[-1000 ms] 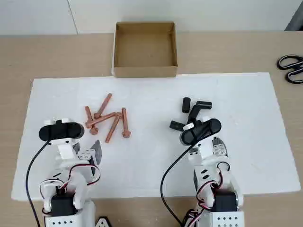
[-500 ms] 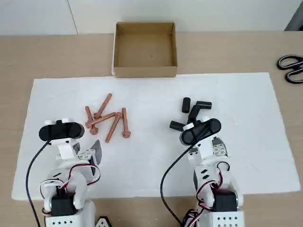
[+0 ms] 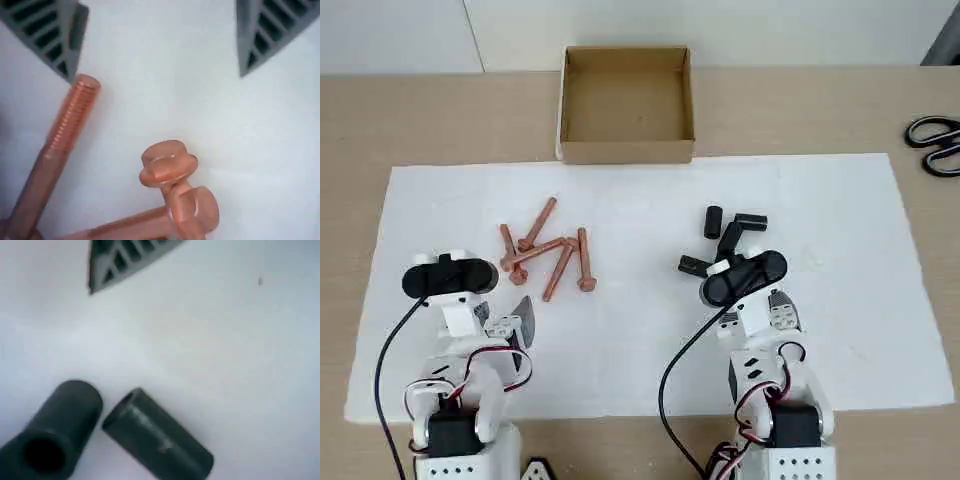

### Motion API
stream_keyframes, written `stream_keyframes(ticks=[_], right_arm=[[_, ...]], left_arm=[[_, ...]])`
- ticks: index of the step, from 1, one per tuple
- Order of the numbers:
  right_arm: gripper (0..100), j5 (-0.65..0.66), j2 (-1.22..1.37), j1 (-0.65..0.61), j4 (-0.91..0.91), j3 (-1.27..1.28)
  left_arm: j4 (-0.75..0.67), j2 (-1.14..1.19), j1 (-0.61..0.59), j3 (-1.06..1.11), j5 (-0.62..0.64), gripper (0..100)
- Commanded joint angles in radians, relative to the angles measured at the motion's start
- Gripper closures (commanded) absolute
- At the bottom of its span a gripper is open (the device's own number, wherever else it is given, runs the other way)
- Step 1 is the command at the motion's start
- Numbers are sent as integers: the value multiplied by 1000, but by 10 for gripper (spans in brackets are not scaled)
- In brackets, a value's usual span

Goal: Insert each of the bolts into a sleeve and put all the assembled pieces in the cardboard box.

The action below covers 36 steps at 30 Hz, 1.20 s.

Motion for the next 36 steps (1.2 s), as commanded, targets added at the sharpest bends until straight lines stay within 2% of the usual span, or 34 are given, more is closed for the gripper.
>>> stream_keyframes(ticks=[1,23,25,28,31,36], right_arm=[[821,6,-13,4,5,9],[821,9,-15,25,-1,3],[821,11,-15,51,7,-34],[821,11,-13,143,28,-137],[821,11,-12,220,90,-255],[821,12,-10,234,216,-404]], left_arm=[[-25,-11,5,-4,-5,798],[-51,-11,5,-1,-3,798],[-86,-11,-3,12,-5,798],[-48,-11,-23,-27,-17,798],[-6,-9,-68,-116,-100,798],[29,75,-157,-237,-163,798]])
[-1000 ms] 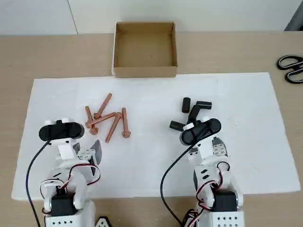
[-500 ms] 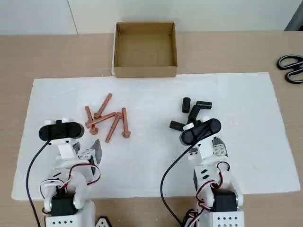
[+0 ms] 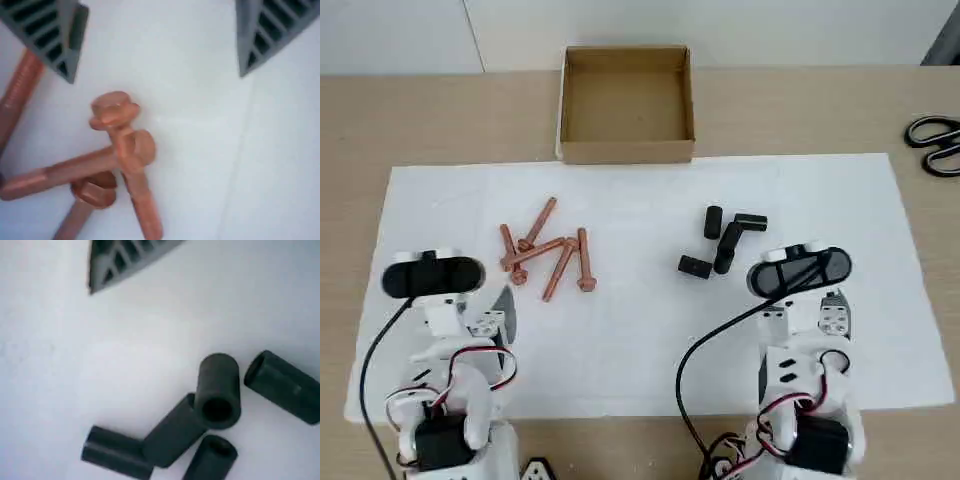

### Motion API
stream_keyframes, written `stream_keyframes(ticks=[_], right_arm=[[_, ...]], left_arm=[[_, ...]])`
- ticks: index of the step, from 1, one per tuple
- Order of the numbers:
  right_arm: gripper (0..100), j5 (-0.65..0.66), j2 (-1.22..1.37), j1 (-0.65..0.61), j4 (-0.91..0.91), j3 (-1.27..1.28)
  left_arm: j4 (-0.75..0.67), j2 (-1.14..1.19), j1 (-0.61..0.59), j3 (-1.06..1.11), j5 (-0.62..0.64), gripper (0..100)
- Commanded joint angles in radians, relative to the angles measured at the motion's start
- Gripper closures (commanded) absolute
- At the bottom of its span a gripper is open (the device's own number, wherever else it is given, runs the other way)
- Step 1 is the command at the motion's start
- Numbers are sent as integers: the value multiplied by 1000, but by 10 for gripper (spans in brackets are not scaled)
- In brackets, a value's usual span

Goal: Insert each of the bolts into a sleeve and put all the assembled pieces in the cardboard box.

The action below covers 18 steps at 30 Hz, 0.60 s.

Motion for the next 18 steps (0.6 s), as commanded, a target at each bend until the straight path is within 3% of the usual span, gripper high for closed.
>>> stream_keyframes(ticks=[1,6,12,18], right_arm=[[821,12,-5,13,56,-124],[821,12,143,13,81,-273],[821,26,601,12,243,-574],[820,74,1096,10,547,-968]], left_arm=[[-14,110,-49,-114,-37,798],[-28,489,-54,-394,-40,798],[101,967,-48,-748,-37,798],[127,1088,-48,-809,28,798]])
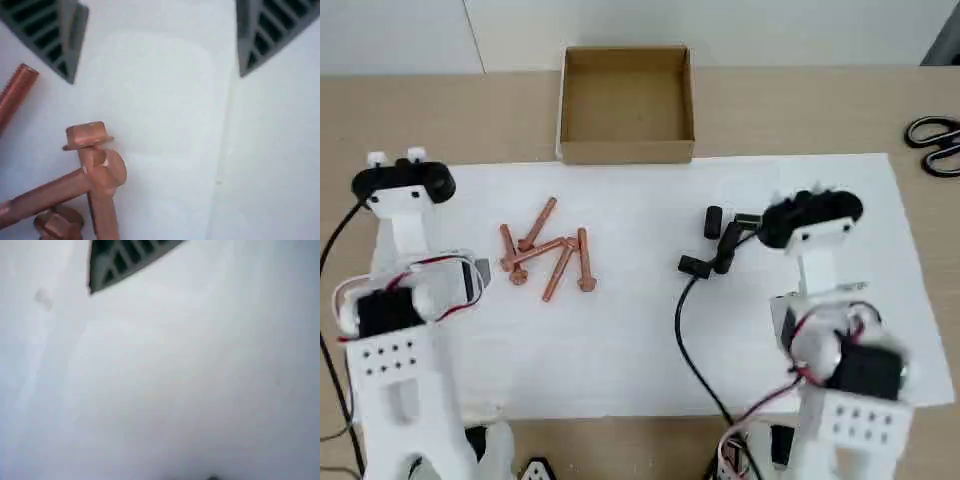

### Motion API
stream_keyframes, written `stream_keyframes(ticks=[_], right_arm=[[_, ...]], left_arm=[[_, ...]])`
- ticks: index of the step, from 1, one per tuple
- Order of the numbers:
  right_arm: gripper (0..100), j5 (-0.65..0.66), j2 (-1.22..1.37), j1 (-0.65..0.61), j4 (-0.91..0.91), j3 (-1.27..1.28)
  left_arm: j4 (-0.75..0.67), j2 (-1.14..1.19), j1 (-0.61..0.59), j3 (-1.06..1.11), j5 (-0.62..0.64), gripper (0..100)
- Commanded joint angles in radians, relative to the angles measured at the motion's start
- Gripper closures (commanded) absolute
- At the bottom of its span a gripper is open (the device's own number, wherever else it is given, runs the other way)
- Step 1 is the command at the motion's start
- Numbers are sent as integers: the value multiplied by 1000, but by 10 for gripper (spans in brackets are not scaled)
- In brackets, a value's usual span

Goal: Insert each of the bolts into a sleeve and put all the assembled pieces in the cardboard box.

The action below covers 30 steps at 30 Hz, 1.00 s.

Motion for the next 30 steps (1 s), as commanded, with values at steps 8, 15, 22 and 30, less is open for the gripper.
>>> stream_keyframes(ticks=[8,15,22,30], right_arm=[[822,-2,466,-173,124,-466],[823,-20,654,-559,133,-514],[823,117,894,-590,145,-617],[823,204,1129,-510,143,-804]], left_arm=[[9,21,-2,-58,72,798],[5,21,-2,-31,72,798],[3,21,-6,30,72,798],[3,21,-8,30,77,798]])
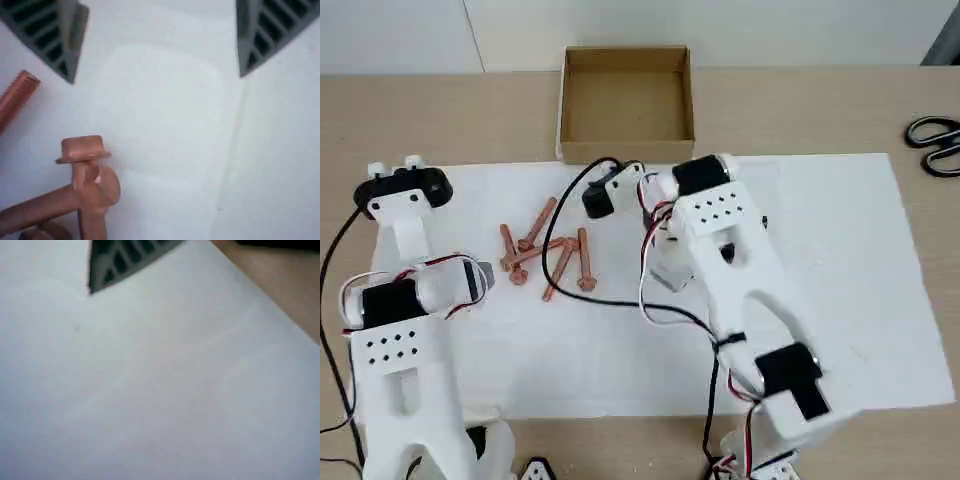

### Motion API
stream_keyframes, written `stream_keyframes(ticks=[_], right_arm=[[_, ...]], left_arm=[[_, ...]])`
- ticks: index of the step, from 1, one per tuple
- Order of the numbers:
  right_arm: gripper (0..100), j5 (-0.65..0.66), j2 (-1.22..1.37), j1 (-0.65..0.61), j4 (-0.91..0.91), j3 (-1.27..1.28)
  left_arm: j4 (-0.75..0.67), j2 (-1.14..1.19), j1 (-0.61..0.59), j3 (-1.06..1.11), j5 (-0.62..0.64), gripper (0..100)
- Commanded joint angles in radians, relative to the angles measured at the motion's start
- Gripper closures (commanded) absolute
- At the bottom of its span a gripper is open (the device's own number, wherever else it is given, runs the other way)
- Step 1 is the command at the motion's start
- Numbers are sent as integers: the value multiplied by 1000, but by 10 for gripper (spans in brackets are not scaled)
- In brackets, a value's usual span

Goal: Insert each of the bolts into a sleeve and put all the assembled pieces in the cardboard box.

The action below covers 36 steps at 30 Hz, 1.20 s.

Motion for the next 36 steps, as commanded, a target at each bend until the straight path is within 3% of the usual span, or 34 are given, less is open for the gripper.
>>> stream_keyframes(ticks=[1,17,26,36], right_arm=[[823,46,61,41,7,-95],[823,146,217,214,5,-189],[823,147,213,199,8,-207],[823,149,223,47,7,-216]], left_arm=[[3,2,-6,-4,21,798],[2,2,-2,-4,54,798],[0,2,-2,-4,54,798],[0,2,-5,-4,54,798]])
